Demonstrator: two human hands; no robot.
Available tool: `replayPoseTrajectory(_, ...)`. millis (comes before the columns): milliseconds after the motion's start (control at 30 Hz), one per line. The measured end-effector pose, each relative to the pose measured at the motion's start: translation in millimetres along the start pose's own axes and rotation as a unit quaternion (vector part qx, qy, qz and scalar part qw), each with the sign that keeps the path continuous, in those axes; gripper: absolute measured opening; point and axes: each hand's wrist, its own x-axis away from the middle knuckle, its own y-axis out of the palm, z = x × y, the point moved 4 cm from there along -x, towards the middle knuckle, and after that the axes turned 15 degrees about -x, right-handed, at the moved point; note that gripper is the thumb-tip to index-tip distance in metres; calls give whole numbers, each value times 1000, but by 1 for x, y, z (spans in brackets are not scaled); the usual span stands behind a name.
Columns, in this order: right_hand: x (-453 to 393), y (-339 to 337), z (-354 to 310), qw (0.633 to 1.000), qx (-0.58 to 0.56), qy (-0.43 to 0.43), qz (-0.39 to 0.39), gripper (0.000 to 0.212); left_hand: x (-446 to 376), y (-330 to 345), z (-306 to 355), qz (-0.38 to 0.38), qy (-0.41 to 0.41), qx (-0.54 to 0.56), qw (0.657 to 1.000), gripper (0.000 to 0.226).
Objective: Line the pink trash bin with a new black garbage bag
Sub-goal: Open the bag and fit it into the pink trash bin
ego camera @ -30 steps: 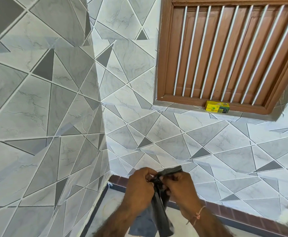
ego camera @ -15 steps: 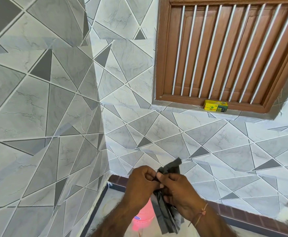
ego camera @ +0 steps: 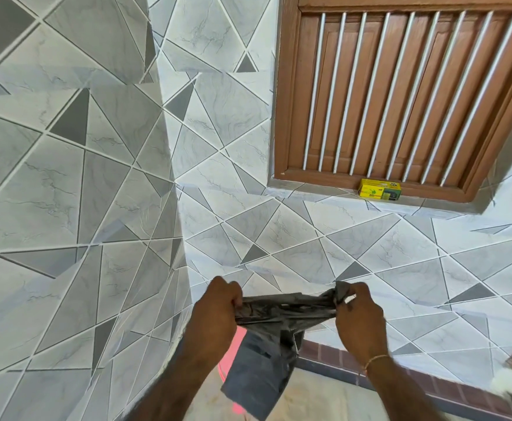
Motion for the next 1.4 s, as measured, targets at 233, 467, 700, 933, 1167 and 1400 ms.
replayPoseTrajectory(233,10,6,-10,971,183,-140,-58,38,-14,-7,7,-17,-20,-169,985,32)
replayPoseTrajectory(467,-10,-17,33,938,328,-9,-115,42,-18,-17,1,26,-141,160,977,29)
replayPoseTrajectory(700,37,38,-84,906,3,-384,-176,35,-21,-16,27,46,-50,154,986,27)
replayPoseTrajectory(933,20,31,-79,934,17,-304,-185,17,-21,-22,21,-27,57,55,996,49)
replayPoseTrajectory(1167,-1,29,-61,828,321,-414,-197,23,-12,-13,-1,-170,168,-199,951,59)
replayPoseTrajectory(1400,7,20,-58,798,344,-430,-245,26,-15,-7,-10,-85,305,-254,914,25)
